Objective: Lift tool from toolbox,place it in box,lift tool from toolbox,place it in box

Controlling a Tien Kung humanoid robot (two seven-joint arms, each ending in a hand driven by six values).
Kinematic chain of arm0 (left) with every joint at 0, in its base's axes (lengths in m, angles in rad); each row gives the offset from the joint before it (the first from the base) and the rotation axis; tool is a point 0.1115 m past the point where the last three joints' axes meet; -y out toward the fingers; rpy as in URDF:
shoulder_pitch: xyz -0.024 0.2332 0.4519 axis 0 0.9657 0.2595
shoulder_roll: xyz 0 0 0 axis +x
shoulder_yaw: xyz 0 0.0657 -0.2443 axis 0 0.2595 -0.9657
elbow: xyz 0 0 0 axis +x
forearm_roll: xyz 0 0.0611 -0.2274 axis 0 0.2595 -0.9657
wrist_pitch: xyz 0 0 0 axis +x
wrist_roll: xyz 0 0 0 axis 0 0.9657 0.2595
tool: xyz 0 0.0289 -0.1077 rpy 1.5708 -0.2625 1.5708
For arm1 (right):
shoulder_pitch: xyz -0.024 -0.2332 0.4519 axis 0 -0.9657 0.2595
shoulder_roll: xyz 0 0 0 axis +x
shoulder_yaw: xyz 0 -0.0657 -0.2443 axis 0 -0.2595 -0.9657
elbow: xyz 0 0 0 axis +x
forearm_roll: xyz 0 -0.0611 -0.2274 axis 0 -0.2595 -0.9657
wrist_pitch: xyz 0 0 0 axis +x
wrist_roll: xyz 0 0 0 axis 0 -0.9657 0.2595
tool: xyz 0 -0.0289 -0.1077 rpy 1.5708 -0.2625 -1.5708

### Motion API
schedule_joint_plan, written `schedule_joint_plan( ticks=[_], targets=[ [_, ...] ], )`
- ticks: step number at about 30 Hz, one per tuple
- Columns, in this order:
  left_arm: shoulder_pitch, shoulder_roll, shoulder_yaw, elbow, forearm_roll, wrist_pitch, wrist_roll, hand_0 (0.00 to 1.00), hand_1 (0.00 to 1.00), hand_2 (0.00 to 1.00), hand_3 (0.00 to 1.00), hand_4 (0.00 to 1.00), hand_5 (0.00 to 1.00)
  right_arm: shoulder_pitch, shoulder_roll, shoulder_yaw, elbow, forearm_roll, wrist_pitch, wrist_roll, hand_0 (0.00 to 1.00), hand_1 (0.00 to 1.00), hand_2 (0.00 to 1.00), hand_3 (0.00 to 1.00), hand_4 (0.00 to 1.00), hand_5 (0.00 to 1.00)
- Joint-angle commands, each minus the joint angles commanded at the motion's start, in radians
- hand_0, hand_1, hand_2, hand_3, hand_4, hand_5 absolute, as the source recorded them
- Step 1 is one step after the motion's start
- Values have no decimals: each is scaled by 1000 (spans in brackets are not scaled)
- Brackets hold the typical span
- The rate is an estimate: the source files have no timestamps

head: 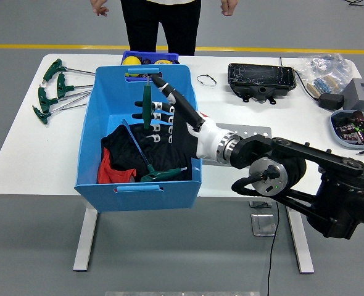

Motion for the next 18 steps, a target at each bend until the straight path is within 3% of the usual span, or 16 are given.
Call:
schedule_joint_plan(
  ticks=[7, 13, 14, 18],
  targets=[
    [-6, 5, 11, 0, -2, -2, 0, 484, 485, 498, 679, 721, 667, 105, 91, -156, -103, -100, 40, 0, 499, 565, 720, 757, 998, 861],
    [-14, 7, 22, 0, -10, -3, -1, 481, 485, 497, 678, 720, 666, 170, 176, -223, -186, -234, 76, -1, 508, 575, 723, 756, 998, 852],
    [-15, 8, 25, 0, -13, -3, -2, 478, 480, 497, 676, 719, 665, 178, 183, -226, -201, -259, 75, 0, 536, 602, 750, 795, 998, 850],
    [-17, 9, 31, 0, -24, -2, -4, 478, 480, 497, 676, 719, 665, 202, 183, -212, -250, -316, 54, 23, 536, 602, 750, 795, 998, 850]
  ],
)
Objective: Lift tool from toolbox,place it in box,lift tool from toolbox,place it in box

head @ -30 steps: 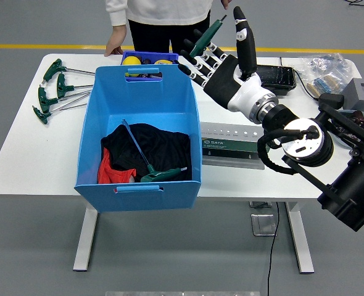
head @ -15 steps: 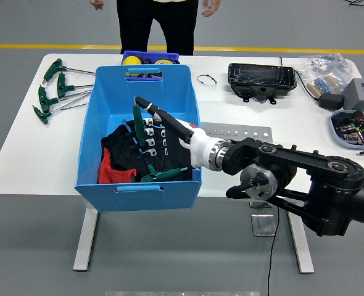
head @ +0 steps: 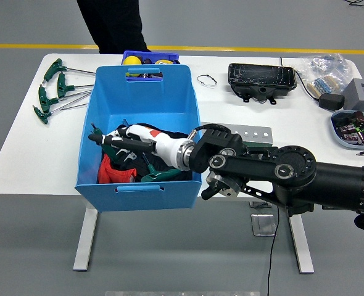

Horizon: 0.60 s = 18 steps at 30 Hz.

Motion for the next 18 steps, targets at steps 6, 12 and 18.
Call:
schedule_joint_plan(
  ticks=[6, 12, 18],
  targets=[
    [-1, 2, -10, 0, 10, 2, 2, 474, 478, 494, 676, 718, 665, 33, 0, 29, -59, -103, -12, 44, 555, 631, 763, 801, 998, 845],
    [1, 2, -10, 0, 5, 4, 1, 470, 475, 493, 678, 718, 665, 26, 0, 34, -80, -134, -21, 58, 586, 660, 774, 808, 998, 833],
    [2, 1, -6, 0, 0, 3, 0, 470, 474, 491, 677, 719, 665, 9, 0, 71, -96, -158, -26, 66, 603, 665, 780, 811, 998, 815]
  ],
)
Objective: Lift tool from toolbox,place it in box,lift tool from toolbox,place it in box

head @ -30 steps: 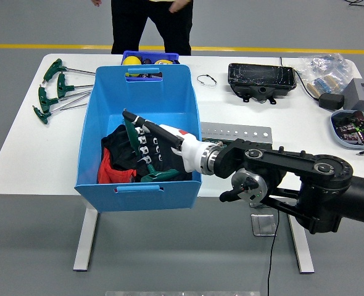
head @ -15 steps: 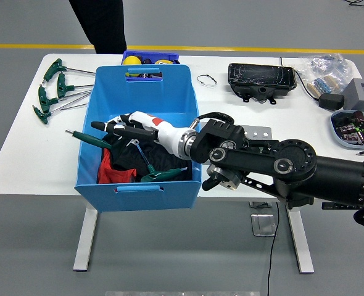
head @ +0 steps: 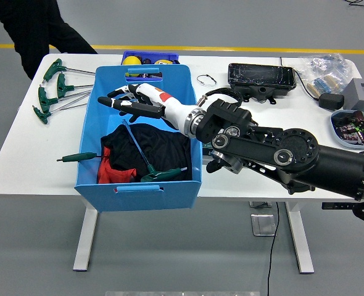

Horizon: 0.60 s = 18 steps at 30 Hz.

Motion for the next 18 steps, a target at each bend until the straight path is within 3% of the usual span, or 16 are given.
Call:
schedule_joint_plan(
  ticks=[4, 9, 13, 14, 18],
  targets=[
    [4, -2, -17, 0, 11, 1, 1, 469, 472, 488, 677, 719, 666, -8, -6, 39, -20, -110, -9, 21, 608, 672, 780, 811, 998, 813],
    [10, -3, -38, 0, 29, 1, 4, 467, 469, 486, 677, 720, 668, -19, -57, 74, -67, -317, 11, 57, 629, 687, 788, 812, 998, 809],
    [13, -5, -53, 0, 44, 1, 7, 467, 469, 486, 677, 720, 668, -48, -127, 115, -67, -486, 76, 107, 629, 687, 788, 812, 998, 809],
    [14, -6, -58, 0, 47, 1, 7, 465, 469, 480, 677, 720, 668, -58, -152, 127, -62, -532, 92, 118, 678, 716, 817, 824, 998, 806],
    [17, -9, -72, 0, 54, 2, 6, 465, 469, 480, 677, 720, 668, -99, -245, 177, -38, -694, 125, 153, 678, 716, 817, 824, 998, 806]
  ],
)
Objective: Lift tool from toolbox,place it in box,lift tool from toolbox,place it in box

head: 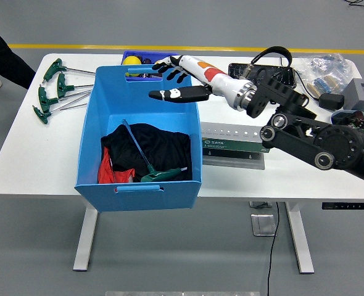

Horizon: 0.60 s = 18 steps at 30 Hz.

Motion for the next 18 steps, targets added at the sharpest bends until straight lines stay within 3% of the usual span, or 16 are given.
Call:
schedule_joint_plan(
  ticks=[2, 5, 8, 11, 14, 18],
  targets=[
    [2, -1, -5, 0, 3, 0, 0, 467, 469, 481, 678, 720, 669, -28, -52, 32, 20, -84, 10, 19, 729, 739, 830, 829, 998, 802],
    [4, -2, -14, 0, 14, 0, 1, 467, 469, 481, 678, 720, 669, -86, -136, 95, 66, -207, 26, 42, 729, 739, 830, 829, 998, 802],
    [3, -3, -7, 0, 9, 0, -2, 467, 470, 482, 677, 720, 668, -189, -248, 202, 142, -313, 53, 53, 741, 748, 833, 829, 998, 800],
    [4, -5, -30, 0, 29, 2, -1, 467, 470, 482, 677, 720, 668, -319, -361, 332, 223, -339, 83, 64, 741, 748, 833, 829, 998, 800],
    [5, -8, -48, 0, 44, 2, 0, 475, 472, 482, 677, 719, 670, -430, -432, 447, 284, -376, 125, 47, 740, 744, 831, 854, 998, 803],
    [5, -14, -37, 0, 23, 2, -6, 475, 472, 482, 677, 719, 670, -580, -478, 612, 351, -433, 166, 24, 740, 744, 831, 854, 998, 803]
  ],
)
